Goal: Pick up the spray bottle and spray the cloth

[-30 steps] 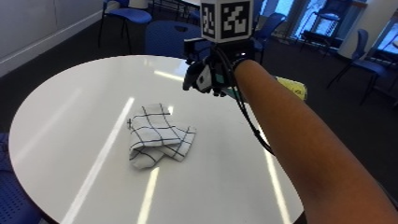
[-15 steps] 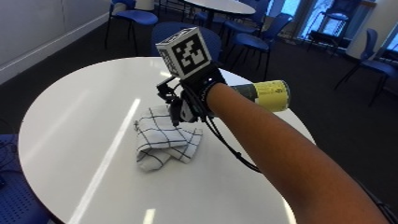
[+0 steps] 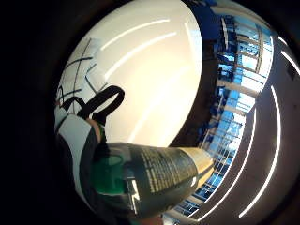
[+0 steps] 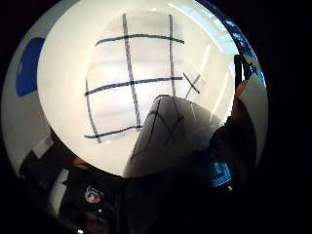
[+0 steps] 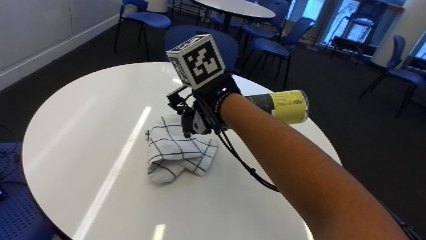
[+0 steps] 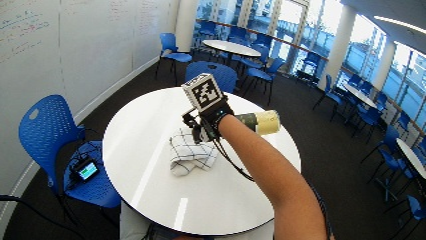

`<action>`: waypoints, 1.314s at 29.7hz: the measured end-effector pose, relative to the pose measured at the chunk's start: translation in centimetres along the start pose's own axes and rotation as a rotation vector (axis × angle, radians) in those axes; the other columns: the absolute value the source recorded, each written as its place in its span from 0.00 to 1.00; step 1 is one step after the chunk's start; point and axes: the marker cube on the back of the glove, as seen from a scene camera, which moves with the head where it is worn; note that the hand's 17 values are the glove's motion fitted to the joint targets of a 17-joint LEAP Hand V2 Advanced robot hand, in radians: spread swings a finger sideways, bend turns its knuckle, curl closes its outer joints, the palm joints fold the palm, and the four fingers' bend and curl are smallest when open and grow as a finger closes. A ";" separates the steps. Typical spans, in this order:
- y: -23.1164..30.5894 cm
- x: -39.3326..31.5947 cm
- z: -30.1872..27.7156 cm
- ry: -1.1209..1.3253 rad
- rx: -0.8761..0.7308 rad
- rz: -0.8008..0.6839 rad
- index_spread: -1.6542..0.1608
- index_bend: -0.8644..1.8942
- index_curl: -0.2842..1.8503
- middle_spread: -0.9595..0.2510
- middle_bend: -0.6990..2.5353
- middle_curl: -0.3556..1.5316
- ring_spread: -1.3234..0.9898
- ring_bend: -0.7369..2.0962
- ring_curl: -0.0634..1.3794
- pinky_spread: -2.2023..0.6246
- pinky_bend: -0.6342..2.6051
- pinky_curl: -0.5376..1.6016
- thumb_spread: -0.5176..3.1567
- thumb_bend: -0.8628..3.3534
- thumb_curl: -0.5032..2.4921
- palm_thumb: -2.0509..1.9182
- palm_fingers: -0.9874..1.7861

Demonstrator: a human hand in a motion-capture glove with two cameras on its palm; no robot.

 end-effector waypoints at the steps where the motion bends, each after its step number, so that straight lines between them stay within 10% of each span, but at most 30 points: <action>1: 0.1 0.1 0.2 -0.005 -0.006 -0.001 0.75 0.46 0.45 0.63 0.44 0.47 0.50 0.48 0.36 0.69 0.31 0.44 0.19 0.20 0.44 0.76 0.85; 39: 3.2 -1.2 -8.3 -0.749 0.385 -0.308 0.75 0.46 0.45 0.63 0.44 0.47 0.50 0.48 0.36 0.69 0.31 0.44 0.19 0.20 0.44 0.76 0.85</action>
